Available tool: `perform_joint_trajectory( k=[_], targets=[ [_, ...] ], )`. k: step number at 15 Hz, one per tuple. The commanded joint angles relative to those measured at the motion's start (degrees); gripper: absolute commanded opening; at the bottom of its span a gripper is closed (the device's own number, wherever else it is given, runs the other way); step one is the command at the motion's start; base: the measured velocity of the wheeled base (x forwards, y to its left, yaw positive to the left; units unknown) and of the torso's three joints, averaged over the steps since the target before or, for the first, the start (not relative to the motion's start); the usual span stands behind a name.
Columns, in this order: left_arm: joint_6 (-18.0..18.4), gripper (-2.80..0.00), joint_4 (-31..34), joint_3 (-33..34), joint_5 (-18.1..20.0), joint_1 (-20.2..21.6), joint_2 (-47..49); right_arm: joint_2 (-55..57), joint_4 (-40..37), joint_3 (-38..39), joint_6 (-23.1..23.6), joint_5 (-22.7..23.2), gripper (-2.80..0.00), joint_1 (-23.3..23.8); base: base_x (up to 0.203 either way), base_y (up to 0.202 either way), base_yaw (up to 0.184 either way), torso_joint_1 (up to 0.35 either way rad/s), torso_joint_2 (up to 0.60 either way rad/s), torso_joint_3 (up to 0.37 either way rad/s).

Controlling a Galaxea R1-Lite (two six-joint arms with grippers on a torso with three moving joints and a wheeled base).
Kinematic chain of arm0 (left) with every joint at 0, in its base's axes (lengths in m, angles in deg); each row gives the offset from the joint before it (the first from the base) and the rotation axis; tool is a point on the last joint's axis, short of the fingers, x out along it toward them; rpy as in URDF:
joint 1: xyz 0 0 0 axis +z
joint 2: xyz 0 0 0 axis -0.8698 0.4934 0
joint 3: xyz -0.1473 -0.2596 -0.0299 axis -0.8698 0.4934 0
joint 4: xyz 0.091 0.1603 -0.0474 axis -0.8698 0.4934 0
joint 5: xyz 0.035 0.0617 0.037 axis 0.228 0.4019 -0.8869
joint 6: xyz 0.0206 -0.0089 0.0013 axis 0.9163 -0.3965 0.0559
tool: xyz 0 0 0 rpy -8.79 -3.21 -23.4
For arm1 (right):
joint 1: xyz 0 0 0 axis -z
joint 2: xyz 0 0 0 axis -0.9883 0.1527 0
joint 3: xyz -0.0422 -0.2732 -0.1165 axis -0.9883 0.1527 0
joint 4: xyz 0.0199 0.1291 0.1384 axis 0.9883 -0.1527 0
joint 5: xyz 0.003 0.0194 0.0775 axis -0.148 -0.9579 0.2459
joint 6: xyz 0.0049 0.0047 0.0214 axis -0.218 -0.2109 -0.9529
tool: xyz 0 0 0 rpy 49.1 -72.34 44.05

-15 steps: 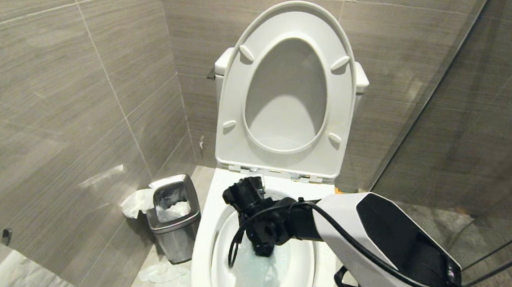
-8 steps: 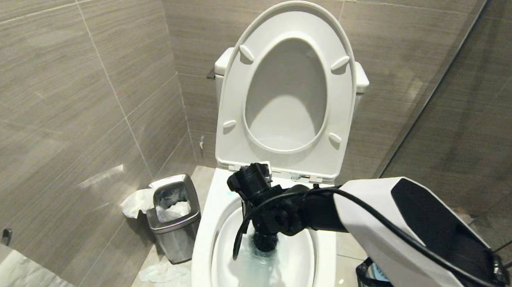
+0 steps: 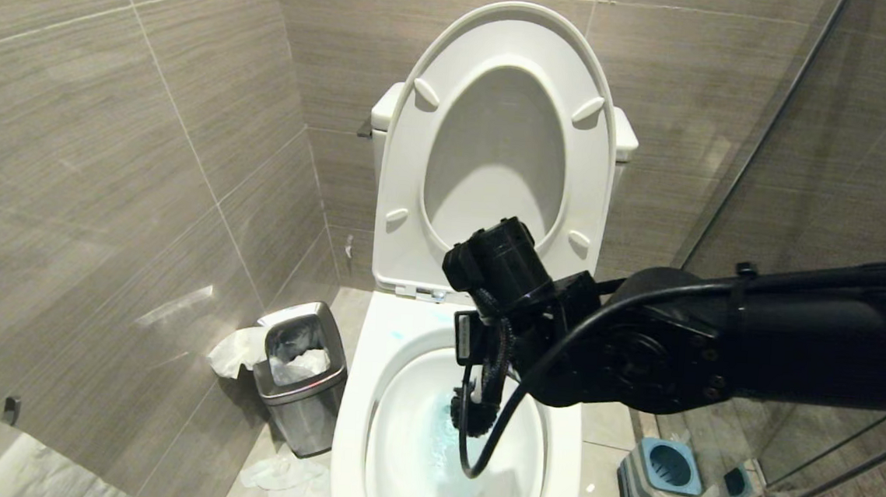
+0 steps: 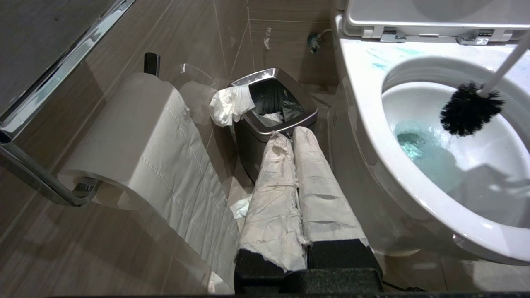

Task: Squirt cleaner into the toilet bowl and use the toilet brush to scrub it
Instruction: Scrub the toilet bowl

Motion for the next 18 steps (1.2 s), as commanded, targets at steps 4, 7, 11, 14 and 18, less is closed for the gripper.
perform_joint_trajectory(
  k=[4, 7, 11, 14, 18],
  targets=[
    [0.0, -2.80, 0.0, 0.0, 0.0, 0.0, 0.0, -8.1, -5.3, -0.5, -1.8, 3.4, -2.80, -1.0, 0.000, 0.000, 0.000, 0.000, 0.00, 0.000],
    [0.0, -2.80, 0.0, 0.0, 0.0, 0.0, 0.0, -8.3, -6.1, -3.0, -1.2, 3.3, -2.80, -1.0, 0.000, 0.000, 0.000, 0.000, 0.00, 0.000],
    [0.0, -2.80, 0.0, 0.1, 0.0, 0.0, 0.1, -8.3, -8.6, -4.4, -1.3, 3.3, -2.80, -1.1, 0.000, 0.000, 0.000, 0.000, 0.00, 0.000],
    [0.0, -2.80, 0.1, 0.0, 0.0, 0.0, 0.0, -8.4, -11.2, -4.6, -1.5, 3.4, -2.80, -1.1, 0.000, 0.000, 0.000, 0.000, 0.00, 0.000],
    [0.0, -2.80, 0.1, 0.0, 0.0, 0.0, 0.0, -9.6, -14.4, -5.0, -1.8, 5.9, -2.80, -1.1, 0.000, 0.000, 0.000, 0.000, 0.00, 0.000]
  ],
)
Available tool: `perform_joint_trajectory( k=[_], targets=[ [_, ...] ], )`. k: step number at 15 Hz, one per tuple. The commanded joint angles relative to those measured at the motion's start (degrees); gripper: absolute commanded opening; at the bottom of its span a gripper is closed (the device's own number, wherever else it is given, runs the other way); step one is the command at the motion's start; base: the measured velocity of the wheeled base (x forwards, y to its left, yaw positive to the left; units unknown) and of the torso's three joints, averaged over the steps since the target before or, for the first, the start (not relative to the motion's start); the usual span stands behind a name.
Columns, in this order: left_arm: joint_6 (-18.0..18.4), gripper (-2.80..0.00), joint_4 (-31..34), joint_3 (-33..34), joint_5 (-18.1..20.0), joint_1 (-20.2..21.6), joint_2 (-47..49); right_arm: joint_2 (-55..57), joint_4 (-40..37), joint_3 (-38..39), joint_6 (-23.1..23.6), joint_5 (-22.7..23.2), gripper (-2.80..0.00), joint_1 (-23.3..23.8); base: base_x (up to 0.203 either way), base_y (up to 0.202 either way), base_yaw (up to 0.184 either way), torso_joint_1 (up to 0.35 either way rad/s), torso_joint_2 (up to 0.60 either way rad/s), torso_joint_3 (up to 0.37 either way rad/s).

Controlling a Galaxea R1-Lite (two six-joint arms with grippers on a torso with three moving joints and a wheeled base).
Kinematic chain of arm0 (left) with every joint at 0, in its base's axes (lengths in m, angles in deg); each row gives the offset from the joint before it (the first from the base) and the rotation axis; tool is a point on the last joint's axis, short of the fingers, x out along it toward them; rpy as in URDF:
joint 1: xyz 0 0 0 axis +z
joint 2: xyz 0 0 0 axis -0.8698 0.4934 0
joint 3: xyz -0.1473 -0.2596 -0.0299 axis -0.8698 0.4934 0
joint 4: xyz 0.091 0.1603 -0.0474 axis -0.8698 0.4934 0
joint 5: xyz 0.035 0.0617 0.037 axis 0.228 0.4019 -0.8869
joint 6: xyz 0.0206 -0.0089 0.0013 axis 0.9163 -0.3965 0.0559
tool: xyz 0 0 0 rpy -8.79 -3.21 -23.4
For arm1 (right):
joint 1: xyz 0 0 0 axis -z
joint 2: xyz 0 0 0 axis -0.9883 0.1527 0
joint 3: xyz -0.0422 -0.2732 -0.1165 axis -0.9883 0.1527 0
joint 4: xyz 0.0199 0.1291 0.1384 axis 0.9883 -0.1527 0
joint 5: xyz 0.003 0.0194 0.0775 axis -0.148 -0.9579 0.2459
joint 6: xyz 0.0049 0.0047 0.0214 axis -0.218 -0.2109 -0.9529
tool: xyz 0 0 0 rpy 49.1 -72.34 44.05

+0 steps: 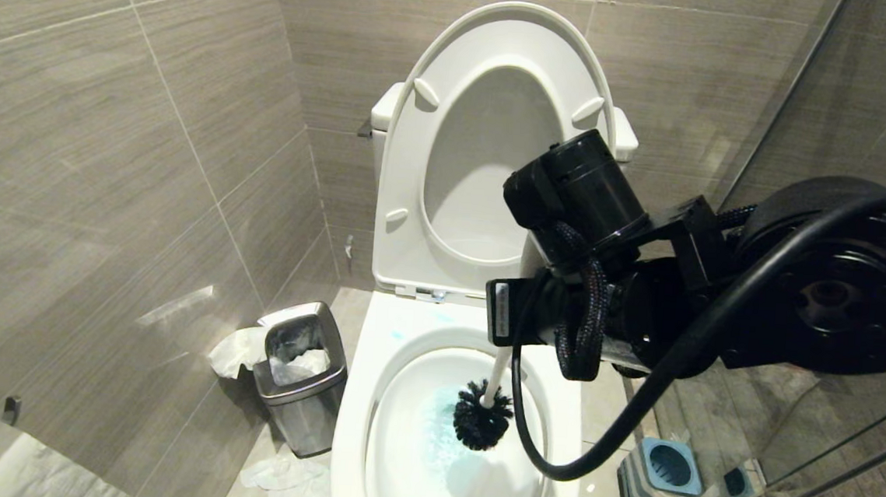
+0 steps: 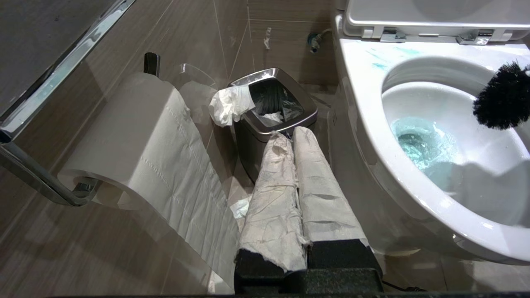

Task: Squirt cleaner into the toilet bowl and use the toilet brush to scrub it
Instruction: Scrub the toilet bowl, then put the toilet brush back

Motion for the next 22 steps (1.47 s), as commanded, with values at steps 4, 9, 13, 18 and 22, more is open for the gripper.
perform_joint_trajectory(
  k=[4, 9, 13, 18, 22],
  targets=[
    [0.0, -2.80, 0.0, 0.1, 0.0, 0.0, 0.0, -2.9, -0.2, -0.7, -0.4, 1.3, -2.80, 0.7, 0.000, 0.000, 0.000, 0.000, 0.00, 0.000],
    [0.0, -2.80, 0.1, 0.0, 0.0, 0.0, 0.0, -10.0, -5.4, -0.8, -2.4, 1.6, -2.80, 8.2, 0.000, 0.000, 0.000, 0.000, 0.00, 0.000],
    [0.0, -2.80, 0.0, 0.0, 0.0, 0.0, 0.0, -16.5, -11.4, -0.3, -3.8, 4.9, -2.80, 15.4, 0.000, 0.000, 0.000, 0.000, 0.00, 0.000],
    [0.0, -2.80, 0.0, 0.0, 0.0, 0.0, 0.0, -19.4, -14.2, -0.1, -3.3, 4.7, -2.80, 22.7, 0.000, 0.000, 0.000, 0.000, 0.00, 0.000],
    [0.0, -2.80, 0.1, 0.0, 0.0, 0.0, 0.0, -19.0, -16.4, 2.0, -2.8, 4.0, -2.80, 28.4, 0.000, 0.000, 0.000, 0.000, 0.00, 0.000]
  ],
)
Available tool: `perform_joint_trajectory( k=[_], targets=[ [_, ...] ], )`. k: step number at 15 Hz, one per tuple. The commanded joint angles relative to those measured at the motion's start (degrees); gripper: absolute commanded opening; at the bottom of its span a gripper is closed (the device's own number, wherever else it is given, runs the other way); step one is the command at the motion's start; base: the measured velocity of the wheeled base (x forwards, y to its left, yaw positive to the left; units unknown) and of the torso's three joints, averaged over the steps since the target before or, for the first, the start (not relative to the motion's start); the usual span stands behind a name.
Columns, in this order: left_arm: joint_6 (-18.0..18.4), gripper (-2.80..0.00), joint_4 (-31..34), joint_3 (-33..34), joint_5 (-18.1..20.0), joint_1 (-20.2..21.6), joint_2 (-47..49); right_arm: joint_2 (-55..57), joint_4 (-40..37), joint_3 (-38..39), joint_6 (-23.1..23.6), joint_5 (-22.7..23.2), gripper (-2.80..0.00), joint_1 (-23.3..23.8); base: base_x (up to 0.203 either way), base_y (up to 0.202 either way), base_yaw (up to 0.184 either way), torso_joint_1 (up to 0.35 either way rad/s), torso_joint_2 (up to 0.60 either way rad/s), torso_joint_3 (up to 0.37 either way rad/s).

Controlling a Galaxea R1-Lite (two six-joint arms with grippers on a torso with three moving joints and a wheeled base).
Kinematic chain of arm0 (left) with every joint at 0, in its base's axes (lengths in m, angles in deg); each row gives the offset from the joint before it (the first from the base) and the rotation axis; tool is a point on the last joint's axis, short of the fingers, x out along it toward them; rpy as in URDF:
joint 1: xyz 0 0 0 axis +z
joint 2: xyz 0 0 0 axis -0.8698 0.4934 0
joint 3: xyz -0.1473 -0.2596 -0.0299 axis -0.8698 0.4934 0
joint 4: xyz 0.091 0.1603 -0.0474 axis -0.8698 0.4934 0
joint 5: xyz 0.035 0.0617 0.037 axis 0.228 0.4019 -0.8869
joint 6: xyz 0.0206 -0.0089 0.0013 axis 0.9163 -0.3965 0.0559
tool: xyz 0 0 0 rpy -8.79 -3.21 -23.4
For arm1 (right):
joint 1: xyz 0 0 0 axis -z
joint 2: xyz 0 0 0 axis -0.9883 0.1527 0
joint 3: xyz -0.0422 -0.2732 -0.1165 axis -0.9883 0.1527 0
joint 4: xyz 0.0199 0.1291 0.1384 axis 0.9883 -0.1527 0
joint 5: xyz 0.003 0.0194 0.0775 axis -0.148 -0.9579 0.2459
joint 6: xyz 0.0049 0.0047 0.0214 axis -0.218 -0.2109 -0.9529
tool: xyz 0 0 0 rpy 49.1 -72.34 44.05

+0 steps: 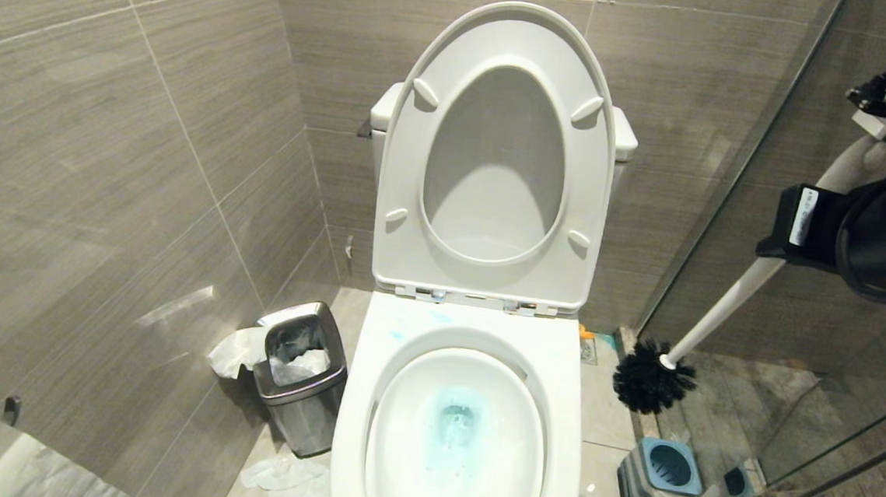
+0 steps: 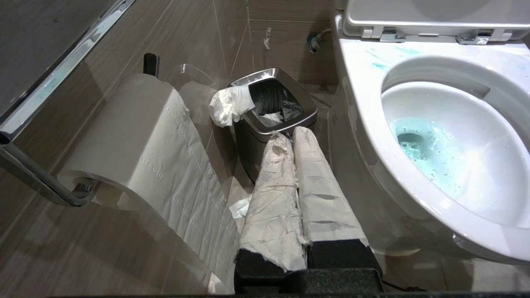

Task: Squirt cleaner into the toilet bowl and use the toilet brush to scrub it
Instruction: Put the toilet brush back

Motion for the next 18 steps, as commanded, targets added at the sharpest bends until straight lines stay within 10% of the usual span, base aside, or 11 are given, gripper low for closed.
perform_joint_trajectory(
  k=[1, 5, 12, 18],
  targets=[
    [0.0, -2.80, 0.0, 0.1, 0.0, 0.0, 0.0, 0.5, -0.3, 2.1, -0.1, -0.2, -2.80, 3.3, 0.000, 0.000, 0.000, 0.000, 0.00, 0.000],
    [0.0, -2.80, 0.0, 0.0, 0.0, 0.0, 0.1, 3.2, 1.6, 7.5, -0.5, -0.1, -2.80, 9.9, 0.000, 0.000, 0.000, 0.000, 0.00, 0.000],
    [0.0, -2.80, 0.0, 0.0, 0.0, 0.0, 0.0, 13.4, 37.6, 28.5, 11.2, 3.5, -2.80, 25.0, 0.000, 0.000, 0.000, 0.000, 0.00, 0.000],
    [0.0, -2.80, 0.0, 0.1, 0.0, 0.0, 0.0, 27.3, 53.7, 31.9, 12.9, 6.0, -2.80, 28.6, 0.000, 0.000, 0.000, 0.000, 0.00, 0.000]
  ],
)
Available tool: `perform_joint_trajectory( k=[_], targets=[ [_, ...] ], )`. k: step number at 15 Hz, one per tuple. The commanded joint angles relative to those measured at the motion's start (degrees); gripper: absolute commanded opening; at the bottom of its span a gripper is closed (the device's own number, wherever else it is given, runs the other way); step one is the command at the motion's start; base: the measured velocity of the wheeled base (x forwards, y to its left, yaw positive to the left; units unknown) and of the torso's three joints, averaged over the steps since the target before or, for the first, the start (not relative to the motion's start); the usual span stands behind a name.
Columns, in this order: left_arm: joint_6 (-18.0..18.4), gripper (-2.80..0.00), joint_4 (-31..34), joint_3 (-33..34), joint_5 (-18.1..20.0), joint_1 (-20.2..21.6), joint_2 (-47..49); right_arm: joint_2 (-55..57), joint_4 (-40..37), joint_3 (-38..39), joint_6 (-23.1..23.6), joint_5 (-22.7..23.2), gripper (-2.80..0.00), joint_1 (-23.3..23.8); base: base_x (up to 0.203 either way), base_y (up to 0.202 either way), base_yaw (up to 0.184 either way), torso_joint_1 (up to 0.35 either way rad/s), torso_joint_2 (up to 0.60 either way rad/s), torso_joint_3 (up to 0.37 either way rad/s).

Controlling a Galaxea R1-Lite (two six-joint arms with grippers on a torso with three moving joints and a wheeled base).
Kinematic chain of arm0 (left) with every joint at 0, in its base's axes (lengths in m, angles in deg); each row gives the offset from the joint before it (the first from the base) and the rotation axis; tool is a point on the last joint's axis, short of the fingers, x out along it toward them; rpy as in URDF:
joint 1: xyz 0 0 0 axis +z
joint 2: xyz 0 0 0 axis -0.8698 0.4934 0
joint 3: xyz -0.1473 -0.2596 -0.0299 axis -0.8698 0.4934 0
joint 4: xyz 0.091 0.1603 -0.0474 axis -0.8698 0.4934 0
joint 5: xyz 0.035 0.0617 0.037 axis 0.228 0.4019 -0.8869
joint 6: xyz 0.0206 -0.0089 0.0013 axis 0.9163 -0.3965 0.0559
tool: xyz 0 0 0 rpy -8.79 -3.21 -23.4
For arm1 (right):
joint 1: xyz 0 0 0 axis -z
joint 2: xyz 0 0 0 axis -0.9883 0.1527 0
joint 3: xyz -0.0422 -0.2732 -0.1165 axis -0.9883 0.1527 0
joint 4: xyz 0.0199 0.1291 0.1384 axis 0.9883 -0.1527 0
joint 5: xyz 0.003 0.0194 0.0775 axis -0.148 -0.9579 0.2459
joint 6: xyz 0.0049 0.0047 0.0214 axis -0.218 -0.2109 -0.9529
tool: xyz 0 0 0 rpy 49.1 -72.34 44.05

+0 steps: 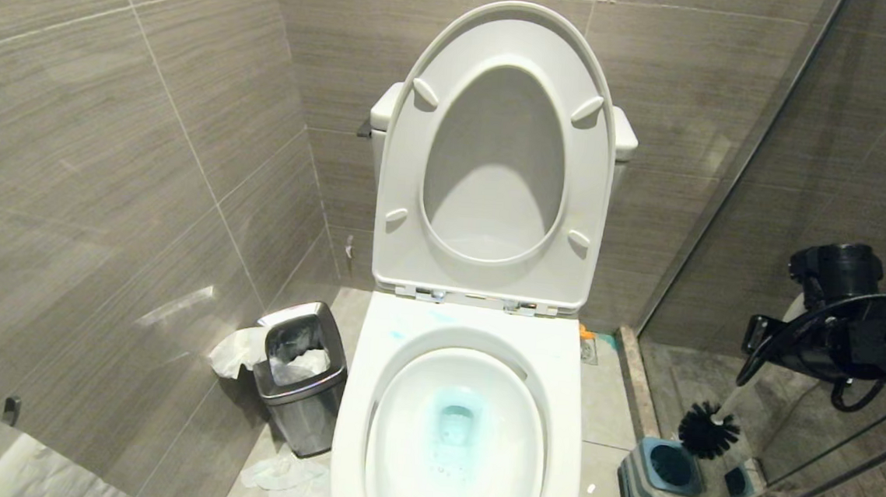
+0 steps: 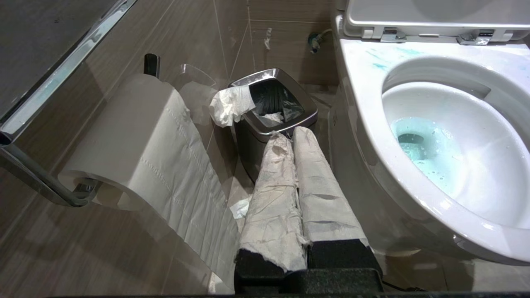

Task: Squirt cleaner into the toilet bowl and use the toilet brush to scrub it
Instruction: Put the toilet brush back

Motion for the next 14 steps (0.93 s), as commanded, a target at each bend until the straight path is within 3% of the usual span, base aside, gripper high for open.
perform_joint_trajectory(
  k=[1, 9, 14],
  targets=[
    [0.0, -2.80, 0.0, 0.0, 0.0, 0.0, 0.0, 8.1, 5.5, 0.6, 0.0, 0.2, -2.80, 0.4, 0.000, 0.000, 0.000, 0.000, 0.00, 0.000],
    [0.0, -2.80, 0.0, 0.1, 0.0, 0.0, 0.0, 21.6, 23.3, 1.5, 4.9, 0.8, -2.80, 0.4, 0.000, 0.000, 0.000, 0.000, 0.00, 0.000],
    [0.0, -2.80, 0.0, 0.0, 0.0, 0.0, 0.1, 22.5, 24.7, 5.6, 4.9, 3.2, -2.80, 0.3, 0.000, 0.000, 0.000, 0.000, 0.00, 0.000]
  ],
)
